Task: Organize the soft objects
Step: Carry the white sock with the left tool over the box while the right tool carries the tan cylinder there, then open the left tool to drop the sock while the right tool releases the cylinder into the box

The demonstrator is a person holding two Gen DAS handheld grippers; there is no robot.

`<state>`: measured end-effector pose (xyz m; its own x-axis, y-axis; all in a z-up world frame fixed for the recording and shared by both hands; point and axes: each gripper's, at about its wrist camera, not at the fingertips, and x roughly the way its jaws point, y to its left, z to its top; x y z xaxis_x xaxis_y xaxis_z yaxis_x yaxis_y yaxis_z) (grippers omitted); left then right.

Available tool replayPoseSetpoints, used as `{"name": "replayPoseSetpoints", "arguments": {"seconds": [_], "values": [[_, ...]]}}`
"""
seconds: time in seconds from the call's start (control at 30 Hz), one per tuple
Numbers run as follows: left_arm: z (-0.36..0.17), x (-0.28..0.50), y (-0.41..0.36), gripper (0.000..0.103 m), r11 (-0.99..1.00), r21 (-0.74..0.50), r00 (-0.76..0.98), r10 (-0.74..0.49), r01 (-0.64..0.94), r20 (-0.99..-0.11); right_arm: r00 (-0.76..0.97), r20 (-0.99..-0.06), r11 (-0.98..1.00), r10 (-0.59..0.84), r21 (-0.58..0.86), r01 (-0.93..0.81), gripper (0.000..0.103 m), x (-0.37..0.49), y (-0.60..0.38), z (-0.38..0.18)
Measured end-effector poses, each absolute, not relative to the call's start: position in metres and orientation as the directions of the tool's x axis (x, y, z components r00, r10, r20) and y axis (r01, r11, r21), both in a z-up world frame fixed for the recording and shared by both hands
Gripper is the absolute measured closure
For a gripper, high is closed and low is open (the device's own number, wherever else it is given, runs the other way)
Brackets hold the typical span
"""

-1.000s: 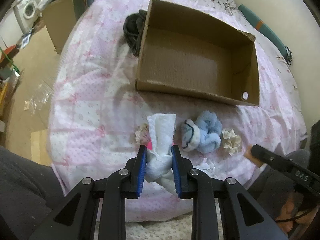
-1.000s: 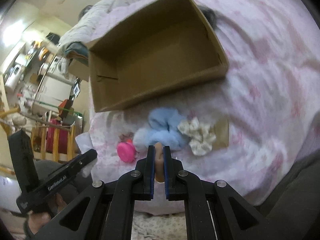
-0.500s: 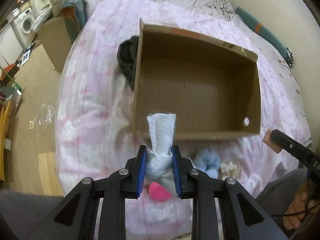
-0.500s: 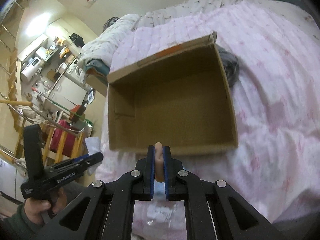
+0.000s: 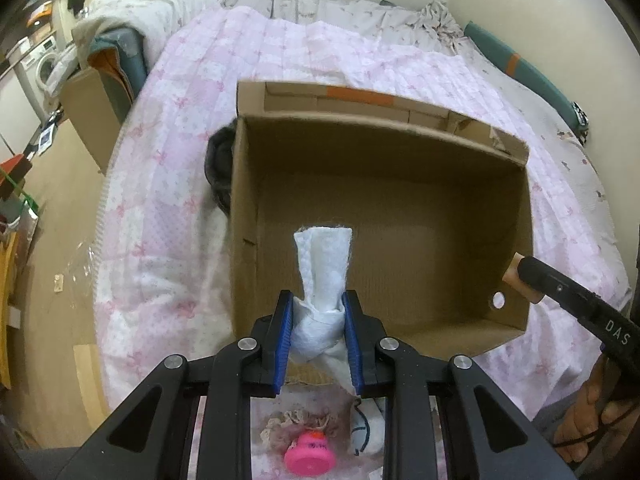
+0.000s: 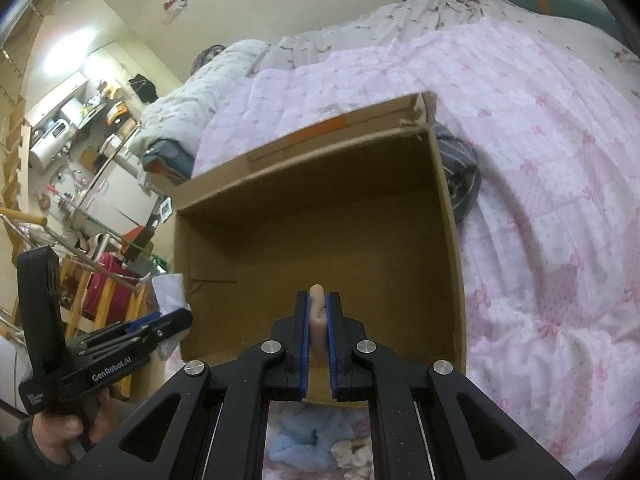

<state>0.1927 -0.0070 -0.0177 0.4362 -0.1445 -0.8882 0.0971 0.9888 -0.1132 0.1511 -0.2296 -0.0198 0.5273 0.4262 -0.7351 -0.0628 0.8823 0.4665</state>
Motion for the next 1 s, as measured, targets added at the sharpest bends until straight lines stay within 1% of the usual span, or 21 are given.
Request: {"name": "replayPoseSetpoints", "arguments": {"seconds": [0.17, 0.33, 0.57, 0.8, 1.0], "values": [[-0.039, 0.196, -0.009, 0.081, 0.993, -0.079, 0.439, -0.108, 0.084, -0.892, 0.491, -0.776, 0.903, 0.395, 0.426, -0.053, 0.094, 0.155, -0.222, -0.039], [-0.048, 0.192, -0.011, 0.081, 0.993, -0.073, 0.471, -0.108, 0.092, -0.876, 0.485, -0.8, 0.927, 0.354, 0.371, -0.065, 0.094, 0.156, -0.212, -0.046], [-0.054, 0.188, -0.013, 0.081, 0.993, -0.04, 0.501, -0.089, 0.107, -0.861, 0.463, -0.819, 0.933, 0.341, 0.356, -0.057, 0.094, 0.156, -0.209, -0.055], [-0.052, 0.187, -0.011, 0.081, 0.994, -0.046, 0.515, -0.089, 0.096, -0.853, 0.463, -0.819, 0.934, 0.338, 0.351, -0.061, 0.094, 0.154, -0.207, -0.056], [-0.05, 0.185, -0.01, 0.08, 0.993, -0.058, 0.521, -0.102, 0.1, -0.847, 0.491, -0.794, 0.926, 0.358, 0.371, -0.075, 0.093, 0.152, -0.209, -0.05]]}}
